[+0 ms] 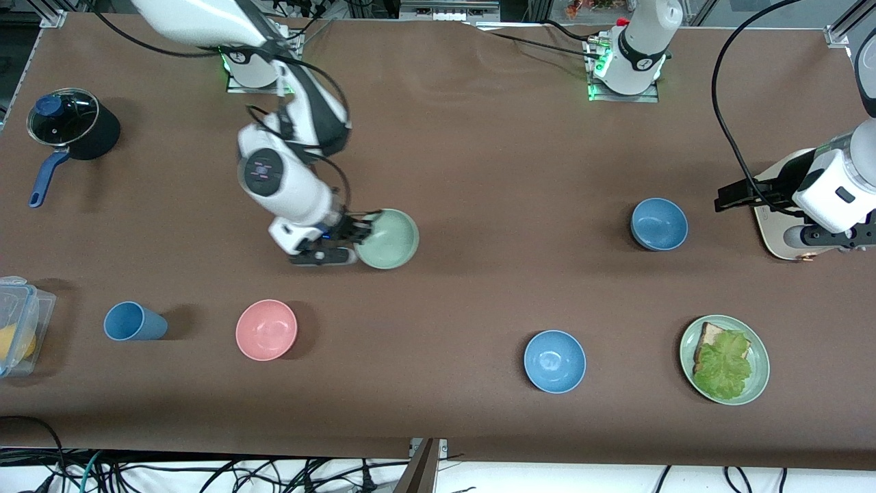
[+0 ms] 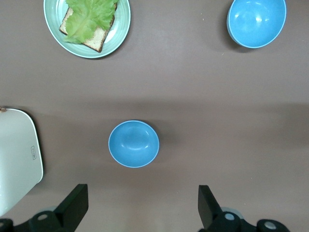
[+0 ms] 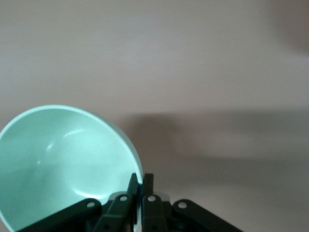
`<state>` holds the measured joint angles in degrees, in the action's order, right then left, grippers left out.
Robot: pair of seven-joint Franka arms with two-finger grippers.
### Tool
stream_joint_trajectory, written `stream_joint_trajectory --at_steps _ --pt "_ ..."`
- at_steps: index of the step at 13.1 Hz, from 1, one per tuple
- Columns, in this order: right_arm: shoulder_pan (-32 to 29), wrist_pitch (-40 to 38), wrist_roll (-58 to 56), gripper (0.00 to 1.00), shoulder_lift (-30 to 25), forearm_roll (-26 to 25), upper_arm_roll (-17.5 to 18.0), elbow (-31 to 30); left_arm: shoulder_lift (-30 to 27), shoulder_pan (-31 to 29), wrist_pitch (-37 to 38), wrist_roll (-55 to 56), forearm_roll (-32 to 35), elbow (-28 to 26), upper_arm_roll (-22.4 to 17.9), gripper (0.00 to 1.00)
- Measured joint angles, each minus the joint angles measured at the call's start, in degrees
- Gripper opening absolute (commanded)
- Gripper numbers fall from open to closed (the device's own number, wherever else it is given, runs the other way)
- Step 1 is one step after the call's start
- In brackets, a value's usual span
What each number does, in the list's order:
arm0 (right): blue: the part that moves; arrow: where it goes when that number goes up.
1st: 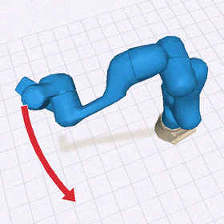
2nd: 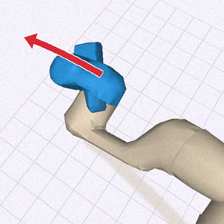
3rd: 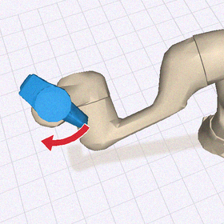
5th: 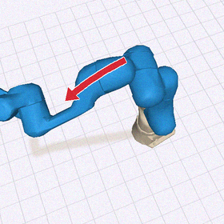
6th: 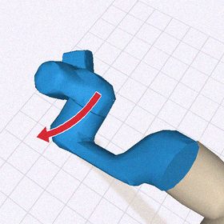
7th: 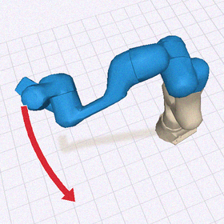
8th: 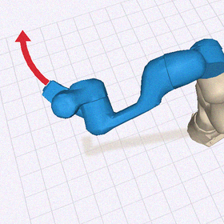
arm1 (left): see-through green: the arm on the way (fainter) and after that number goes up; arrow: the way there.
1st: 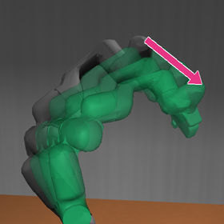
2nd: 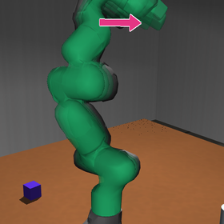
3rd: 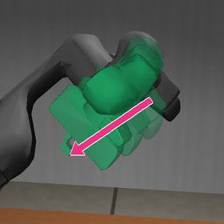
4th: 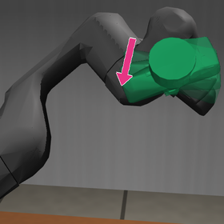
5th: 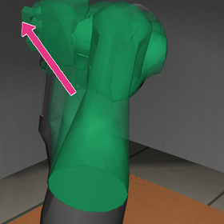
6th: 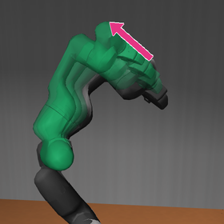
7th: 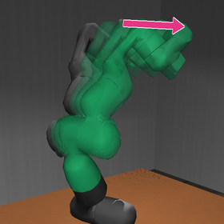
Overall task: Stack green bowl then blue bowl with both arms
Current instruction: 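Slide the green bowl to the table middle and open the right gripper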
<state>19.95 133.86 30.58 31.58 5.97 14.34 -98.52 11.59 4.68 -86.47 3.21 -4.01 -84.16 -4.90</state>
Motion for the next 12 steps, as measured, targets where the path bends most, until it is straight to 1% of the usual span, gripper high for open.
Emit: stream_joint_trajectory --at_steps 2,3,5,6,7,8,11,12 --pt "4.41 0.94 6.16 0.00 6.32 0.00 -0.06 6.75 0.01 0.00 0.00 0.00 0.00 0.02 0.00 1.00" --pt "6.15 2.70 8.88 0.00 8.79 0.00 -0.09 9.04 0.01 0.00 0.00 0.00 0.00 0.02 0.00 1.00" --pt "8.92 7.67 12.75 0.00 12.39 -0.01 -0.25 11.13 0.01 -0.15 0.00 0.00 0.00 0.03 -0.07 1.00" --pt "9.94 9.22 13.65 0.14 13.53 -0.02 -0.59 11.43 0.04 -0.35 0.00 0.00 0.00 0.03 -0.17 1.00" --pt "10.80 9.88 14.12 0.59 14.23 -0.02 -1.22 11.59 0.13 -0.66 0.00 0.00 0.00 0.03 -0.24 1.00" --pt "11.36 10.11 14.47 1.00 14.52 -0.02 -1.90 11.71 0.22 -0.94 0.00 0.00 0.00 0.03 -0.26 1.00" --pt "11.47 9.88 14.77 1.00 14.18 -0.02 -2.88 12.97 0.30 -1.03 0.00 0.00 0.00 0.03 -0.15 1.00" --pt "11.39 8.46 14.78 1.00 13.47 -0.02 -3.39 13.60 0.30 -1.03 0.00 0.00 -0.06 0.03 -0.09 1.00"
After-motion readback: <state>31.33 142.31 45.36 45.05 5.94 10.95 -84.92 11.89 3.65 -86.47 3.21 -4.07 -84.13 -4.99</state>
